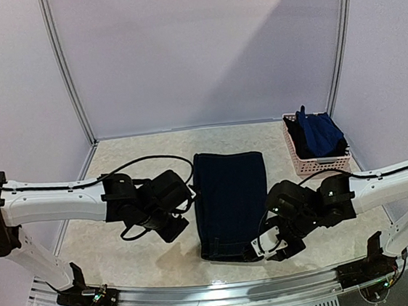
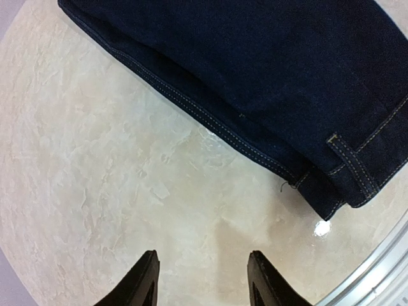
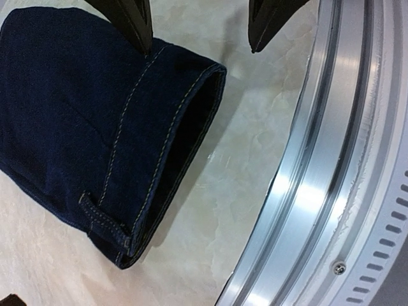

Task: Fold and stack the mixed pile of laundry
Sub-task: Pick up the rectangle-folded shorts from the center of the board.

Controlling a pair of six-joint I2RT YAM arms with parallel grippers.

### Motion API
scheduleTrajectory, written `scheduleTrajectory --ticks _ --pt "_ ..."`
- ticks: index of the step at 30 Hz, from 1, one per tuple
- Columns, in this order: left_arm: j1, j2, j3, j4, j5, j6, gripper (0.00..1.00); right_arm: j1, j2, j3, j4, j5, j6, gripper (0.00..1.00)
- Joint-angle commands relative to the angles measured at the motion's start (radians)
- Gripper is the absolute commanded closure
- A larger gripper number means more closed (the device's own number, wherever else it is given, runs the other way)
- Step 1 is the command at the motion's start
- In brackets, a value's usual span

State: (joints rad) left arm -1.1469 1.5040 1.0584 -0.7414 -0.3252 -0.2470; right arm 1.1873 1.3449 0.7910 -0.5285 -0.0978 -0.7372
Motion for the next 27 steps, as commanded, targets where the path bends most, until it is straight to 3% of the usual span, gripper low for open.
scheduleTrajectory --ticks 1,12,19,21,25,27 --pt "-0.002 -0.008 -0.012 -0.001 -0.015 0.0 0.51 0.015 0.037 -0.03 0.104 0.027 -0.051 0.48" --pt "-0.003 -0.11 -0.082 -0.032 -0.017 -0.029 0.52 0.05 0.154 -0.037 0.157 0.083 -0.118 0.46" --pt "-0.067 -0.17 -0.106 -0.023 -0.056 0.098 0.52 0.05 0.283 -0.049 0.276 0.249 -0.11 0.48" --pt "-0.115 -0.171 -0.12 -0.005 -0.105 0.163 0.52 0.051 0.293 -0.046 0.299 0.283 -0.099 0.54" --pt "-0.248 -0.145 -0.167 0.062 -0.226 0.327 0.52 0.049 0.281 -0.032 0.276 0.274 -0.094 0.86" --pt "-0.316 -0.111 -0.184 0.106 -0.293 0.414 0.52 0.048 0.244 -0.035 0.25 0.23 -0.096 0.96"
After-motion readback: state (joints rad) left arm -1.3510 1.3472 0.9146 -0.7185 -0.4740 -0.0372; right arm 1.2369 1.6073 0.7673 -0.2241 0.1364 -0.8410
